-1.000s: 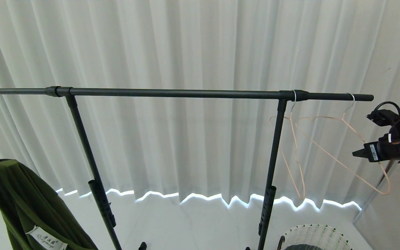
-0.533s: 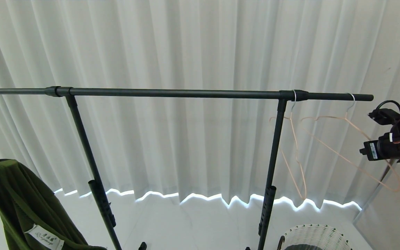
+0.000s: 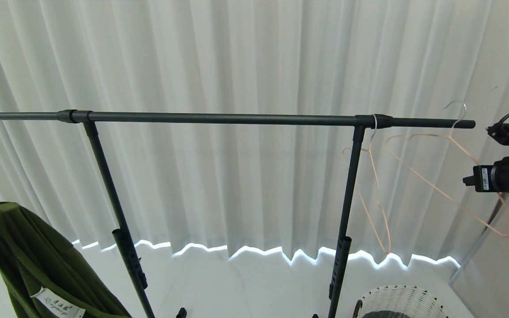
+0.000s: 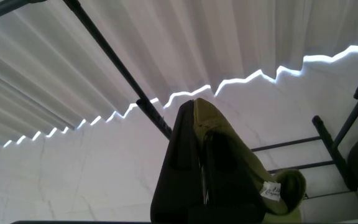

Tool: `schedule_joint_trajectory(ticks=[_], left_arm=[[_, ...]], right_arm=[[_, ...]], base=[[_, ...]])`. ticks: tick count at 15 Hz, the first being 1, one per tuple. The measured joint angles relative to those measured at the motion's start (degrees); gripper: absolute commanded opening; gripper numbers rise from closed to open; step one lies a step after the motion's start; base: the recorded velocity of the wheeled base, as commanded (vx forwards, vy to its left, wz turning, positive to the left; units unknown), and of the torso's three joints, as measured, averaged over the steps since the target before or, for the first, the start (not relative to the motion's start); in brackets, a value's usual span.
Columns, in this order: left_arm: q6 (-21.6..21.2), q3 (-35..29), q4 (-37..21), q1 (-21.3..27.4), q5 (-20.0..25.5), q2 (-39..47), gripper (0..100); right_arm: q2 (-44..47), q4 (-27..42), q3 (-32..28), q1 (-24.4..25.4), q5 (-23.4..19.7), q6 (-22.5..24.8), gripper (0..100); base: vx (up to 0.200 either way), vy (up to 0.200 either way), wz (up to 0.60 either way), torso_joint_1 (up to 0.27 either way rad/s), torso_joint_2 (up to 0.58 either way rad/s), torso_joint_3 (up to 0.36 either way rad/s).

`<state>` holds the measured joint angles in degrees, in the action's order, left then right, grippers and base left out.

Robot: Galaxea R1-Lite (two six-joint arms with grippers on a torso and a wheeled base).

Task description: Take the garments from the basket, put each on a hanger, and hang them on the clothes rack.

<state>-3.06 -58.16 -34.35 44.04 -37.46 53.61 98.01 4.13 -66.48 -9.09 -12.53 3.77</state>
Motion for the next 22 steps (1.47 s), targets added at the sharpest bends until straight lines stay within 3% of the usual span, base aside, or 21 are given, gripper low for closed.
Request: schedule_joint_trajectory(ticks=[6,12,16,22], left_arm=[[-0.02,0.23,0.00,0.00,-0.04,0.07,0],[-0.02,0.61,0.00,0.00,-0.01,0.57,0],[0.00,1.19,0.00,0.00,0.00,0.79,0],[-0.02,1.83,0.00,-0.02,-0.01,0.88,0]], right_arm=[[-8.74,4.43,4.84,0.00,0.44,-0.46,0],[-19.30,8.18,12.02,-0.11,1.37,-0.38,0],[-22.36,8.42,13.45,-0.02,2.08,-0.35,0],[-24.45,9.24,14.08,0.23,2.11,-0.29,0]], base=[[0.000,0.000,0.00,0.000,0.00,0.000],[-0.200,0.000,0.00,0.001,0.00,0.004],[-0.200,0.000,0.00,0.000,0.00,0.002],[0.000,0.000,0.00,0.000,0.00,0.000]])
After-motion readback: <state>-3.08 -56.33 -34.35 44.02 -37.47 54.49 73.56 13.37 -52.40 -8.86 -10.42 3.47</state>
